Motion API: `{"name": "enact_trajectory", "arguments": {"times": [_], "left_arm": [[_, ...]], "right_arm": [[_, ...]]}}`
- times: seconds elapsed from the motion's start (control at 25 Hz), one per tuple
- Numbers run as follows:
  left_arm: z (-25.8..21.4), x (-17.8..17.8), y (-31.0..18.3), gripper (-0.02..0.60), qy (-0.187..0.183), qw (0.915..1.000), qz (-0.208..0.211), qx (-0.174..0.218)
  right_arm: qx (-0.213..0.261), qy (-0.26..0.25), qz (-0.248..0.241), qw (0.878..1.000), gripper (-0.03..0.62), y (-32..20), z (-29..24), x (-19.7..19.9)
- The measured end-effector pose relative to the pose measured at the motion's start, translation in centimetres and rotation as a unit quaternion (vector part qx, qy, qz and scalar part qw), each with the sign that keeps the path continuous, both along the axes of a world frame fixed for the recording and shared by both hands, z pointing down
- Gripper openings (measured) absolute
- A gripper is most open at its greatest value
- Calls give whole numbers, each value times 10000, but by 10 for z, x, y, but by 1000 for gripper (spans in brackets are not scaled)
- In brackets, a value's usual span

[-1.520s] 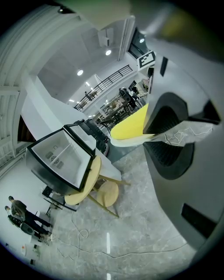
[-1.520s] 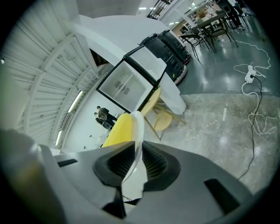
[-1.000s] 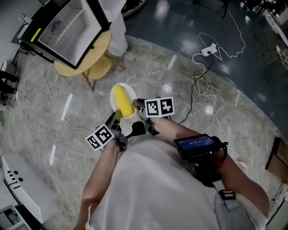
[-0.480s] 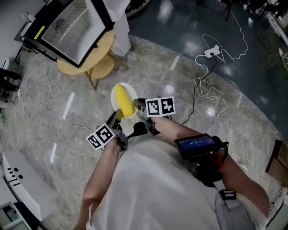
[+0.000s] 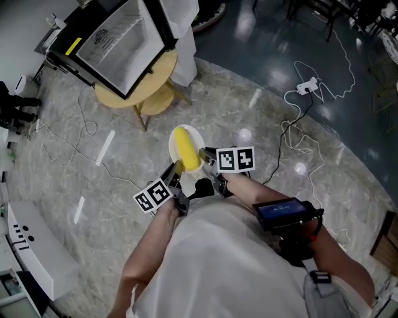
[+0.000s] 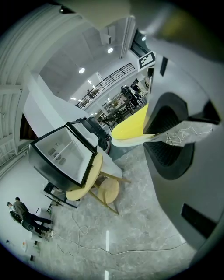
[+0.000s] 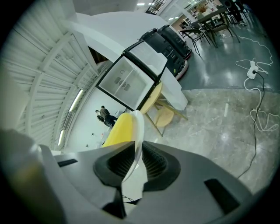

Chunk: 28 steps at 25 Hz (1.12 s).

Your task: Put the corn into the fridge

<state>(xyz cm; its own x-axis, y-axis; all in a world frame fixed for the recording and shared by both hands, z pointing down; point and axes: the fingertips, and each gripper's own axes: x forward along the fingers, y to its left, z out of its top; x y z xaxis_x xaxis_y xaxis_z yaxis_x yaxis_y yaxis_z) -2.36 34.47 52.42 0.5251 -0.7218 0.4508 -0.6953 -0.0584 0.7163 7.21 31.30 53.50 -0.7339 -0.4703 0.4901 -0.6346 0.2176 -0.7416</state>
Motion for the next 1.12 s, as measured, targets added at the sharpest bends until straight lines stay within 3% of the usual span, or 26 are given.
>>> {"name": "enact_trajectory", "arguments": {"times": [1.12], "left_arm": [[6, -32, -79, 61, 58, 9997, -186, -158]], "right_arm": [[-142, 26, -139, 9998, 52, -80, 6, -32]]}}
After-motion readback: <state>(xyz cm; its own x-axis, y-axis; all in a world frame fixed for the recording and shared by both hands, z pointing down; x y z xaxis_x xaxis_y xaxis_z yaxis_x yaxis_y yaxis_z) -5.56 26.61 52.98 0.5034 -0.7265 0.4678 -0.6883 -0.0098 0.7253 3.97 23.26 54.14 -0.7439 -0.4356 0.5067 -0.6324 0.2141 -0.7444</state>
